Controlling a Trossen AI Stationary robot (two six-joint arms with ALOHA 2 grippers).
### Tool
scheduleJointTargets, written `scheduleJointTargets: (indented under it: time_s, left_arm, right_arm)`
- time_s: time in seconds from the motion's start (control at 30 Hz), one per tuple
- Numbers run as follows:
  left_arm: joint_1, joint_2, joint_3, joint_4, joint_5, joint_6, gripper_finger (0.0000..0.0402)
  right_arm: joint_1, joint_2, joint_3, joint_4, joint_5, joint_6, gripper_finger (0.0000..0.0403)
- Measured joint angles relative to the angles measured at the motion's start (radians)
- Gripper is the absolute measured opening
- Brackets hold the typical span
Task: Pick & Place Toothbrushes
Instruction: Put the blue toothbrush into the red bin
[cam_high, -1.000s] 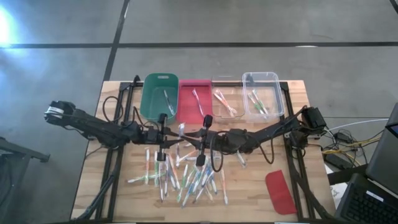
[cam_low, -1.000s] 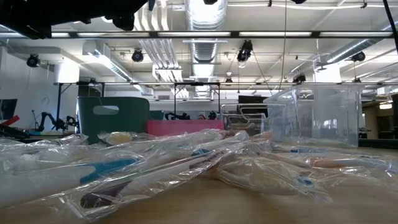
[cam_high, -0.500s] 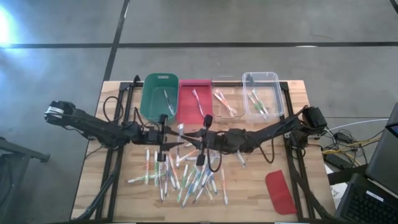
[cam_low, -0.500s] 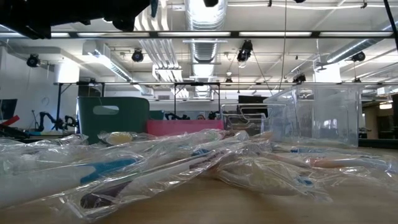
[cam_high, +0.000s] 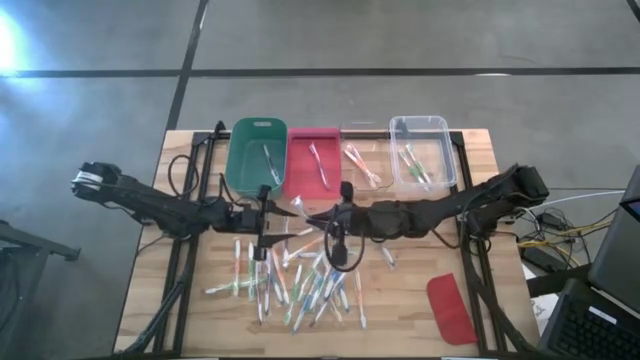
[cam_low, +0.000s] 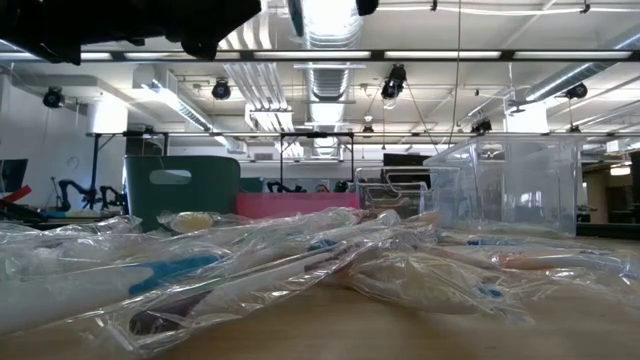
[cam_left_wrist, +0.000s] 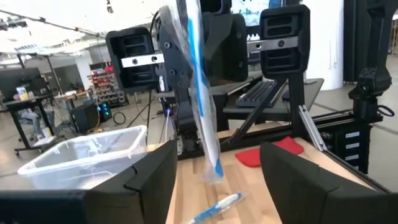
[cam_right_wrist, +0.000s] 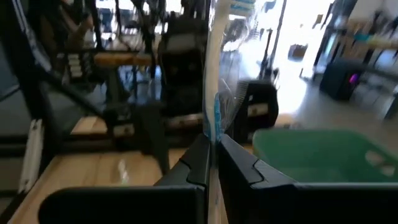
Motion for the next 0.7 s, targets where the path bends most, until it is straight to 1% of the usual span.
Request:
scheduleJointTargets:
  time_s: [0.1,0.27,0.43,0.5,0.57,0.7]
  left_arm:
    - [0.0,0.015,0.006,-0.005,0.0,-0.007,0.0234]
    - [0.0,0.068,0.036,-0.004,-0.001,0.027,0.0234]
    - [0.0,0.124,0.073,-0.005,-0.002,0.059,0.0234]
    - [0.0,0.141,0.084,-0.006,-0.002,0.063,0.0234]
    - [0.0,0.151,0.091,-0.025,-0.002,0.073,0.0234]
    - [0.0,0.146,0.098,-0.088,-0.002,0.08,0.0234]
  right_arm:
    - [0.0,-0.025,0.0,-0.073,-0.034,0.074,0.0013]
    - [-0.002,-0.06,0.0,-0.153,-0.134,0.141,0.0013]
    - [0.0,-0.102,0.0,-0.358,-0.139,0.236,0.0013]
    - [0.0,-0.11,0.0,-0.429,-0.167,0.275,0.0013]
    - [0.0,-0.11,0.0,-0.464,-0.209,0.295,0.0013]
    - [0.006,-0.112,0.0,-0.526,-0.209,0.346,0.0013]
